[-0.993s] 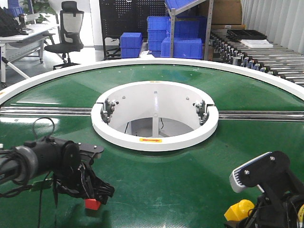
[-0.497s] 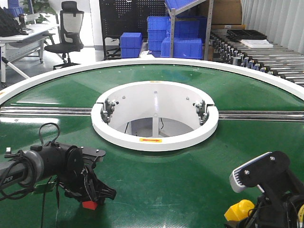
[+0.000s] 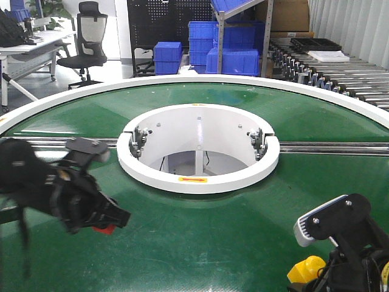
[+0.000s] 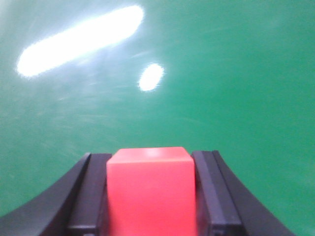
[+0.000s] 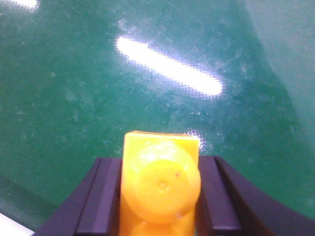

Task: Pick red and yellow blocks into blue bin
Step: 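Lift the red cube with the left gripper and pull it back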

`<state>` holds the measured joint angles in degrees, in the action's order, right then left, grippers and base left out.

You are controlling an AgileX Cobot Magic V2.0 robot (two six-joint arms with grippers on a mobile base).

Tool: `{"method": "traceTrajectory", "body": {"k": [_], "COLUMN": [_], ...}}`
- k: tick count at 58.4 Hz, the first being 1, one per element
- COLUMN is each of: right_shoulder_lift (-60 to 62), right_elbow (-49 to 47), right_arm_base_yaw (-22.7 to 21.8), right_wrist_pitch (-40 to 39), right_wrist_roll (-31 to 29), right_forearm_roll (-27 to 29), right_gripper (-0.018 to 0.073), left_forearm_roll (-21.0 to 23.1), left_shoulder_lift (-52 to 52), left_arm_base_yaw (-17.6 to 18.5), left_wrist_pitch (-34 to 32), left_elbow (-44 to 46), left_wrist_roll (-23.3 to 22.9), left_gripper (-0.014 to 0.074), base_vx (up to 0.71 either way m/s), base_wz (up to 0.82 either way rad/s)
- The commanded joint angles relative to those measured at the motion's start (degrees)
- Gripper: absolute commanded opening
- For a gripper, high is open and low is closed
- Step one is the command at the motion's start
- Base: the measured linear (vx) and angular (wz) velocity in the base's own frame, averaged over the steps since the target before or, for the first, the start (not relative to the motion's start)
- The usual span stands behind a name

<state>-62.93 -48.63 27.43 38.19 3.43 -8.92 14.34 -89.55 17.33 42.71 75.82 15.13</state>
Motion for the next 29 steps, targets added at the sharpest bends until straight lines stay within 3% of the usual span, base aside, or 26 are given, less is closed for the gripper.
{"method": "traceTrajectory", "body": {"k": [1, 29], "right_shoulder_lift": [1.3, 1.3], "right_elbow": [-1.6, -1.6], "right_arm_base_yaw": [0.0, 0.0], "right_wrist_pitch": [-3.3, -3.3], "right_wrist_roll": [-0.5, -0.5], "right_forearm_roll": [-0.9, -0.9], "right_gripper": [0.0225, 0.0225], "left_forearm_roll": [3.0, 3.0], "left_shoulder_lift": [9.0, 38.2], "left_arm_base_yaw": [0.4, 0.3], "left_wrist_pitch": [-4.2, -2.7], "left_elbow": [-3.0, -23.4], "left_wrist_roll": [1.4, 1.3], "left_gripper": [0.0230, 0.0235], "base_vx": [0.00, 0.00], "base_wz": [0.00, 0.00]}}
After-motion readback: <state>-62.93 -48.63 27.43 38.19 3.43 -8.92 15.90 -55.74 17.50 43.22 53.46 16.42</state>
